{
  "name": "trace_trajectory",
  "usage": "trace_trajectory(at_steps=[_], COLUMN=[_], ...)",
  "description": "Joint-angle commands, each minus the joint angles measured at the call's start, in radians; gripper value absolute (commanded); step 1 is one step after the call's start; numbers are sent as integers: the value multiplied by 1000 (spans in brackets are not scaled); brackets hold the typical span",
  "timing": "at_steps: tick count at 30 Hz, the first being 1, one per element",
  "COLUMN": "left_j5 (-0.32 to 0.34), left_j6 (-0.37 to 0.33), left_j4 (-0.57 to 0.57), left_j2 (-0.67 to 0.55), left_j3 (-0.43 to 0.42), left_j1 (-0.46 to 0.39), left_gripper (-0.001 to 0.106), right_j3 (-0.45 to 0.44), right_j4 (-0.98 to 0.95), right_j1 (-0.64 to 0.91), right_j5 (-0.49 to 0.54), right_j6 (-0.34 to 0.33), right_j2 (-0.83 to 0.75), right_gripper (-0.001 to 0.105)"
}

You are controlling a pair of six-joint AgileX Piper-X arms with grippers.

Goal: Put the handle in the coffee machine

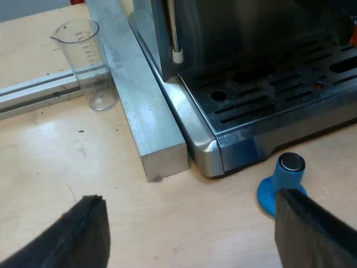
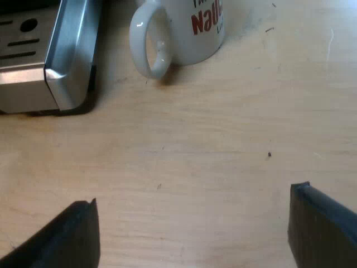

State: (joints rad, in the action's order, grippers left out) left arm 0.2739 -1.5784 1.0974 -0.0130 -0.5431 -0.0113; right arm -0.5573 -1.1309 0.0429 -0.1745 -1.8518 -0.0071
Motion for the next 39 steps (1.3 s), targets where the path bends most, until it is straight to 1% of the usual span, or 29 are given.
trace_trajectory(at_steps=[1,4,39], left_j5=[-11,-9,-9], left_j6=[-11,-11,-11], left_j4=[-10,-13,-13], left_j2=[-139,-139,-139], left_j3=[-2,-2,-2], left_j1=[-1,-1,-1], left_gripper=[65,65,65], right_j3=[-8,-8,-8], right_j4=[12,12,12], right_j1=[3,3,3], right_j5=[8,20,20], right_j6=[-8,-8,-8], right_j2=[-45,-45,-45], right_gripper=[71,71,71])
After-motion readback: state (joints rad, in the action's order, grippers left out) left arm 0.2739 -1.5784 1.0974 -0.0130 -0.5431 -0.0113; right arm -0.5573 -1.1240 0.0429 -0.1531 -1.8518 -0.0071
